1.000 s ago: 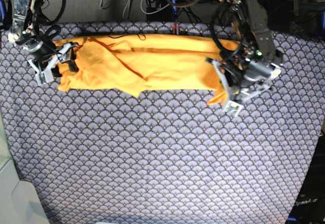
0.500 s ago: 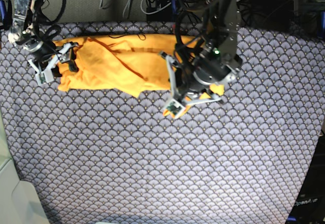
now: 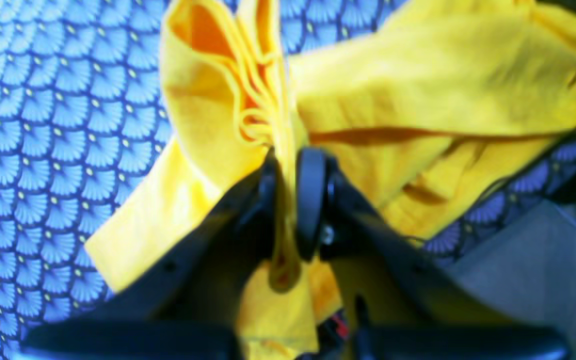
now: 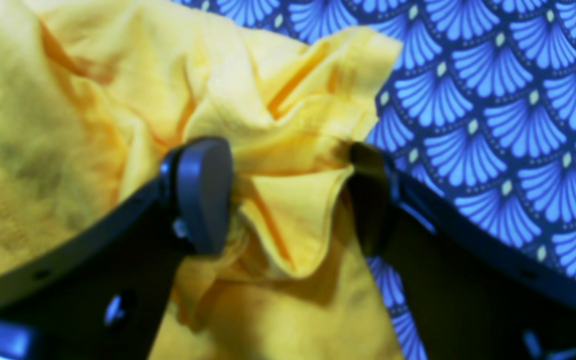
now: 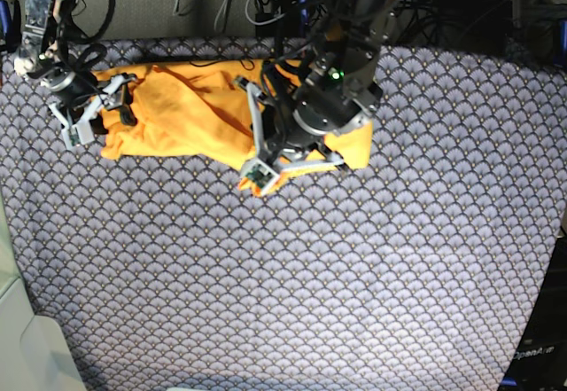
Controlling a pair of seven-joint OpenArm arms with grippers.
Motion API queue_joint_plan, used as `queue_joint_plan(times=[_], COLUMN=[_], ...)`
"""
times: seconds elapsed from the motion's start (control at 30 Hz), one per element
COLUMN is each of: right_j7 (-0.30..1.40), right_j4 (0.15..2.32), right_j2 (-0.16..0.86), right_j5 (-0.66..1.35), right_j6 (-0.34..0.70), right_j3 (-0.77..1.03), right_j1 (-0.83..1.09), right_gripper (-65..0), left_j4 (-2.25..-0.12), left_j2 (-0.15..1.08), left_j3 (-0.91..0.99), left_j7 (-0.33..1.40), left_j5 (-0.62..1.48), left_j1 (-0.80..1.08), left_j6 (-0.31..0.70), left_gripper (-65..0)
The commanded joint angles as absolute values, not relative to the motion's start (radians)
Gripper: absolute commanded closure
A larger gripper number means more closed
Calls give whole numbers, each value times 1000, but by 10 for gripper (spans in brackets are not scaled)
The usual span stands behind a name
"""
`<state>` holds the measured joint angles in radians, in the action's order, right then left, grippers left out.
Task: Fold the T-shirt properly
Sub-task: 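Fold the strip end held by the left gripper toward the right gripper, then lower the folded end onto the strip and open the left gripper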
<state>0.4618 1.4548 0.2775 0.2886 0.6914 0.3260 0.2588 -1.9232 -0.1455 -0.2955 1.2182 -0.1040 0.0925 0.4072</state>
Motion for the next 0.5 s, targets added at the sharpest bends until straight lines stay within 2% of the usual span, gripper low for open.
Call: queue_joint_plan(times=[0.0,0.33,0.47], right_j7=[475,475,475], right_j4=[1468,1468,1468], right_j2=[288,288,288], right_j5=[289,289,289], right_j6=[698,698,698], right_j3=[325,325,325], right_j1=[259,259,259], right_gripper=[-379,-379,-379], left_j4=[-1939,-1933,-1939], left_j2=[-157,-150,-148], left_j3=[-300,-378,-375], left_j7=[1193,1193,1193], left_j5=[-93,-102,-102], left_j1=[85,110,113], left_j6=[404,403,403], left_gripper=[0,-10,-156])
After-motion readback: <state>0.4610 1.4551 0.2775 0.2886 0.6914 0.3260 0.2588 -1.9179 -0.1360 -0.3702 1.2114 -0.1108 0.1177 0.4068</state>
